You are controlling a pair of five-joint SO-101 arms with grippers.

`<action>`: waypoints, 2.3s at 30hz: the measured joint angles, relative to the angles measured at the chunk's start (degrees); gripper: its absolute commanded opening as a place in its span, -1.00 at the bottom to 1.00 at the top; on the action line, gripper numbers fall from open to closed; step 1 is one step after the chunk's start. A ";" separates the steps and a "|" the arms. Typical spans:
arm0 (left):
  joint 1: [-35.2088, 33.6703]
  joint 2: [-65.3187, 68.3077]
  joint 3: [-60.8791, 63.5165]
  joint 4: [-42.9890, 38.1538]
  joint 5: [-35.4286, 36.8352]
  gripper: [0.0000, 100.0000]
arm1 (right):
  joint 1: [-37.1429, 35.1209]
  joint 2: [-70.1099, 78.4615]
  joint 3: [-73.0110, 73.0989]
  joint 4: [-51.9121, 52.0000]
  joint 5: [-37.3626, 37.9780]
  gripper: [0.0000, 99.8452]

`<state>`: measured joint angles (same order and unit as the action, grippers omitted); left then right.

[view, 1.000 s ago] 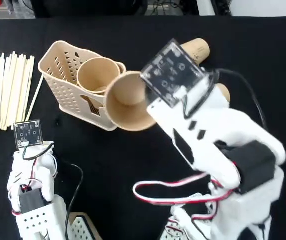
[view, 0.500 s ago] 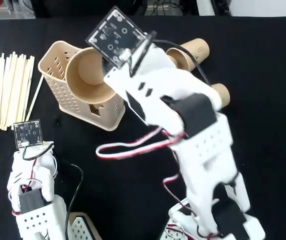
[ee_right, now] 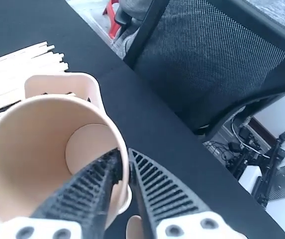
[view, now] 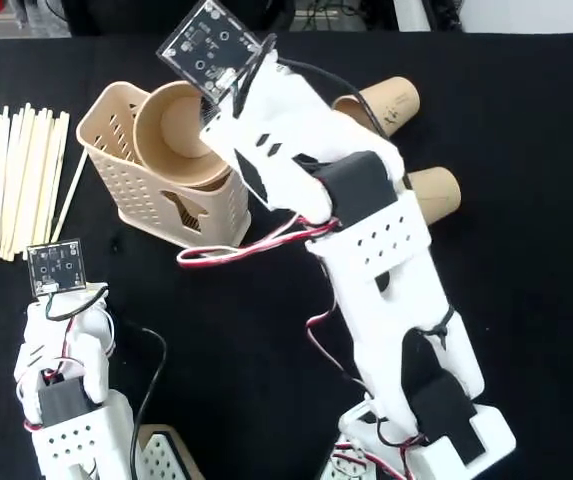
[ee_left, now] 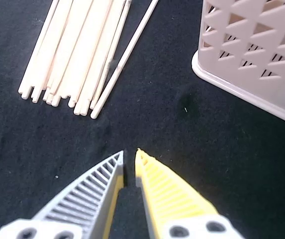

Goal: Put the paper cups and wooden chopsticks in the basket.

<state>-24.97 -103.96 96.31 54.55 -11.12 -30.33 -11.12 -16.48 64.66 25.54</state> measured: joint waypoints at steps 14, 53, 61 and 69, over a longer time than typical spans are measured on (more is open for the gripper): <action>0.00 0.00 0.00 0.00 0.00 -0.89 | 0.00 0.62 -0.18 5.54 -4.04 0.03; 0.00 0.00 0.00 0.00 0.00 -0.89 | -1.23 0.53 -8.62 23.56 7.03 0.41; 0.00 0.00 0.00 0.00 0.00 -0.89 | -3.60 0.53 -8.62 23.03 9.76 -0.44; 0.00 0.00 0.00 0.00 0.00 -0.89 | -3.78 0.53 -11.87 18.73 2.11 -0.82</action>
<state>-24.97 -103.96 96.31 54.55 -11.12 -34.11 -10.59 -28.35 83.38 27.65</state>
